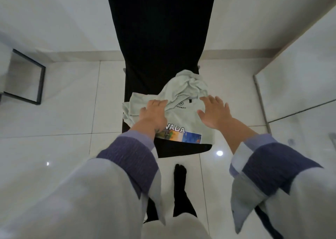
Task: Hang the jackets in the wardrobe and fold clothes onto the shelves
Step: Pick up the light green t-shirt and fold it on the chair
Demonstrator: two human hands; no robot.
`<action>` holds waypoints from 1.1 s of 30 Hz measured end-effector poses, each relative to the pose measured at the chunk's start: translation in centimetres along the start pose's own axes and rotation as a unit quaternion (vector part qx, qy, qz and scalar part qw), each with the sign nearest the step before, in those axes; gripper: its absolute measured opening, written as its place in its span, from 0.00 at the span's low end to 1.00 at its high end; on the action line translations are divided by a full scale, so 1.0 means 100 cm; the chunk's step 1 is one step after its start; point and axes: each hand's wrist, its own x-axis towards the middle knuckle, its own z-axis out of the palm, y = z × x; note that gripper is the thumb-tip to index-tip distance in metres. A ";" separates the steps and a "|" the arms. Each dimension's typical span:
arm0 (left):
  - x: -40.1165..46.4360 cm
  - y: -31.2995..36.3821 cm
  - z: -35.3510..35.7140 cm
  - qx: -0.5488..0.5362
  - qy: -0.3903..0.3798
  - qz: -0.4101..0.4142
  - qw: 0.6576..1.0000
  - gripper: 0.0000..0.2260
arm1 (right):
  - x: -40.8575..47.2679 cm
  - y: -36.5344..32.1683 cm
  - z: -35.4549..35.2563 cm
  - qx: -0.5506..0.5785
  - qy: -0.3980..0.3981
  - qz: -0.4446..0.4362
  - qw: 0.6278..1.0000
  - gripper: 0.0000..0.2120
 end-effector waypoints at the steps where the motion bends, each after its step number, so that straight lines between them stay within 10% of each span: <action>1: 0.014 0.002 0.004 0.000 -0.003 0.001 1.000 0.30 | 0.015 0.003 0.004 0.006 -0.003 0.001 1.000 0.27; 13: 0.144 -0.023 0.070 0.066 -0.094 -0.092 0.989 0.35 | 0.142 0.027 0.081 0.030 -0.034 0.029 0.999 0.40; 21: 0.128 -0.018 0.056 0.126 0.028 -0.058 0.990 0.28 | 0.129 0.016 0.084 -0.019 0.035 0.066 0.997 0.16; 33: 0.011 0.014 -0.074 0.114 0.178 0.061 0.975 0.11 | -0.002 0.007 -0.049 0.039 0.179 0.078 0.980 0.14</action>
